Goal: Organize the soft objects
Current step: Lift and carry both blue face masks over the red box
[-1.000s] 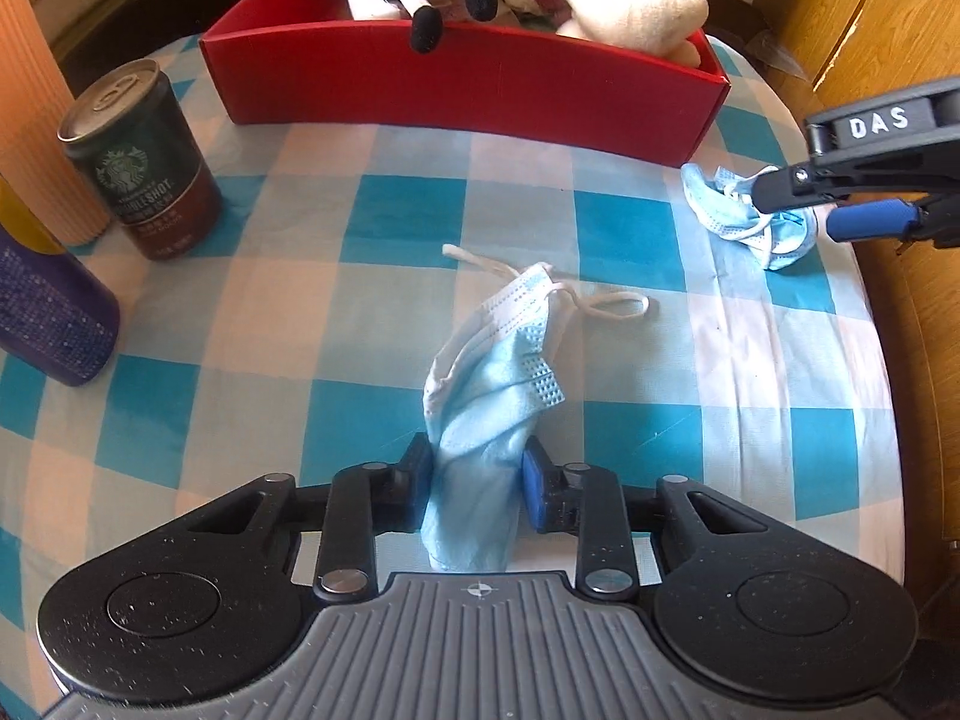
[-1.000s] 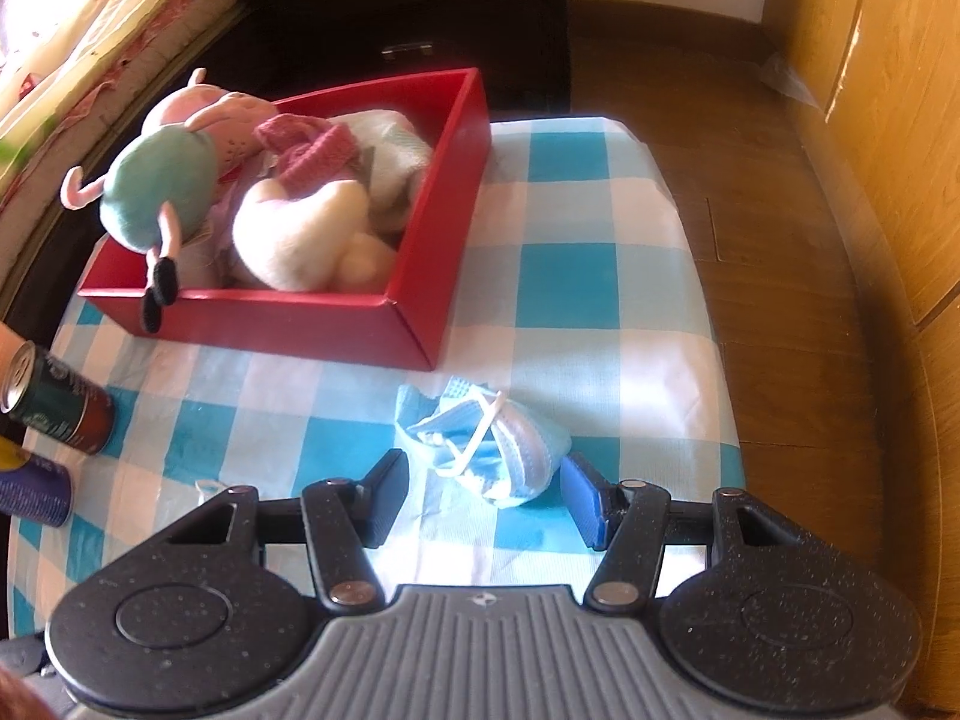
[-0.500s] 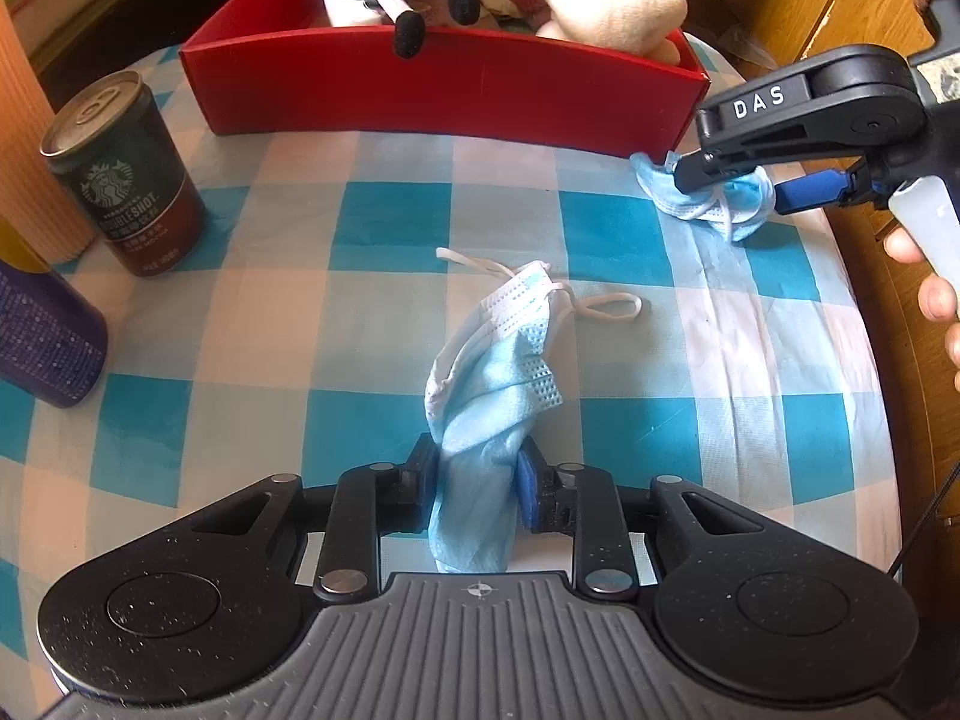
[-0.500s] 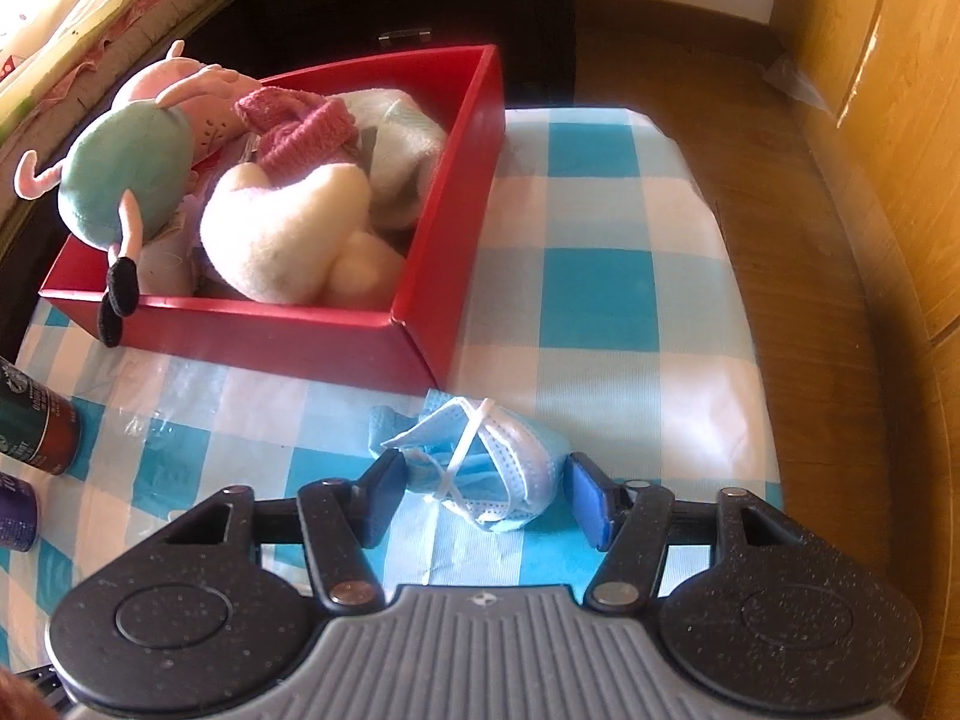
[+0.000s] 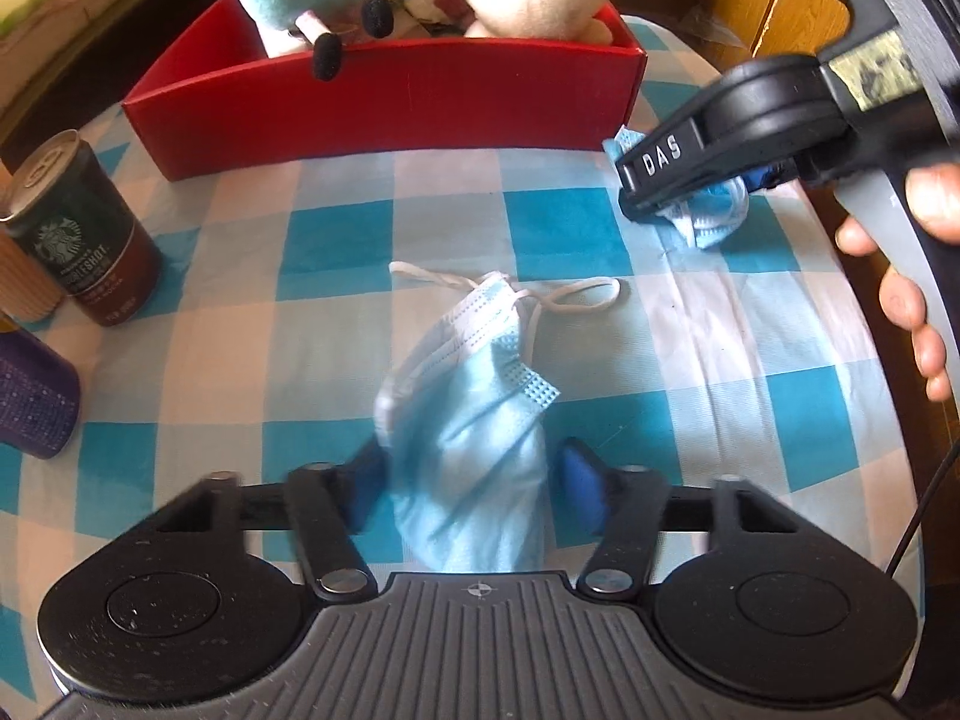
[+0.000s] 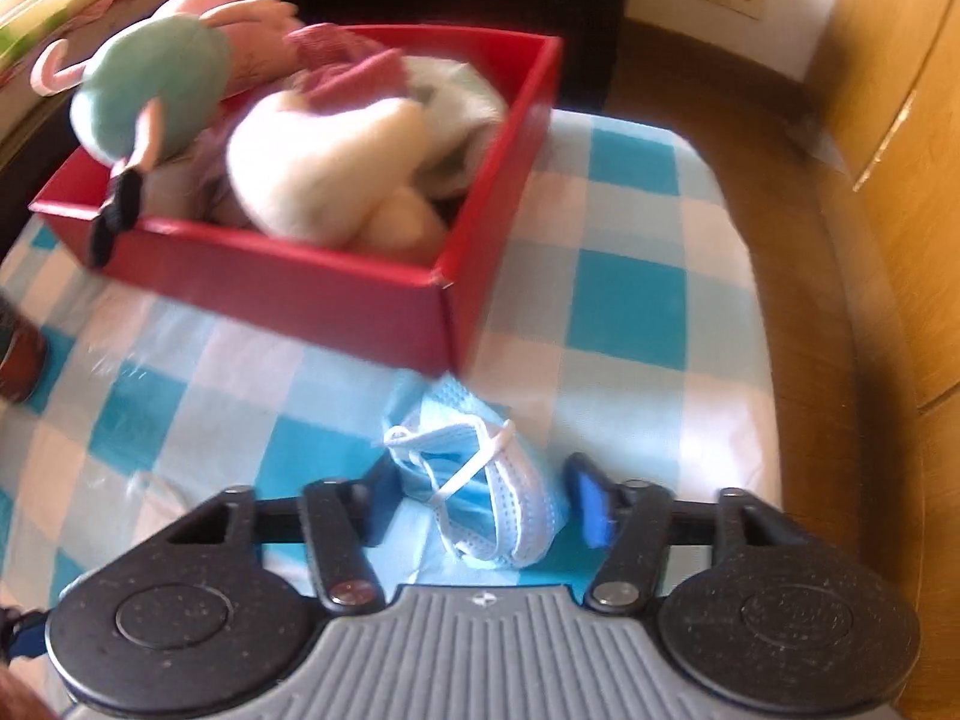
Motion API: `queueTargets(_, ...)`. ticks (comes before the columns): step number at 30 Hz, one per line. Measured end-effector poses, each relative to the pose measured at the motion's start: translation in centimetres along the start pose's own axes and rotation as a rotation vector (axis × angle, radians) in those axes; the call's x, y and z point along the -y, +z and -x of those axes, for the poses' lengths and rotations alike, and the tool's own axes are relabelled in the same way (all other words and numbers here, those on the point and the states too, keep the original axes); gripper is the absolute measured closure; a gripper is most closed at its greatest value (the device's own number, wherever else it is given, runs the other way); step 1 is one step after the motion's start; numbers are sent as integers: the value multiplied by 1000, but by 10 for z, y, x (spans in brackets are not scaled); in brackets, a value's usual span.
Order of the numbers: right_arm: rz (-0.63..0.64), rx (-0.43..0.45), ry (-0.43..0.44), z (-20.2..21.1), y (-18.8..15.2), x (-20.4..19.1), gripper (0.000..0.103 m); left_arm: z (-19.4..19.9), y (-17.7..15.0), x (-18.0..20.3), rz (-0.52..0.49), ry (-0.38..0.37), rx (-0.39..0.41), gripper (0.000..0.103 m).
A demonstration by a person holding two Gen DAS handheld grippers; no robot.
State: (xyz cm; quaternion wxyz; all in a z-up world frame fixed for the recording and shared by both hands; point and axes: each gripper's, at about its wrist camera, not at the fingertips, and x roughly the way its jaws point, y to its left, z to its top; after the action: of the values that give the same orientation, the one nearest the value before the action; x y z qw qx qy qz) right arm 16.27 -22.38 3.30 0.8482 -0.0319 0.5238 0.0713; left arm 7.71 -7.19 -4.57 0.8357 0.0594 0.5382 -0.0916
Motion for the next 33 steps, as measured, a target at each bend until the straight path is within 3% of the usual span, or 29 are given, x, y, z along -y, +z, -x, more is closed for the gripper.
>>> queueTargets(1,7,-2,6,3,-3,-1,84,2,0,-1,7,6,-11,71)
queueTargets(5,24,-16,37,15,-20,-4,88,7,-7,-11,53,-14,-42,77)
queueTargets(15,31,-46,145,61,-74,-14,88,26,-27,-26,117,-44,-39,78)
queueTargets(21,58,-76,158,73,-105,-16,88,38,-32,-31,129,-45,-20,78)
queueTargets(33,70,6,157,120,-99,-24,88,82,-23,-35,128,-61,58,78)
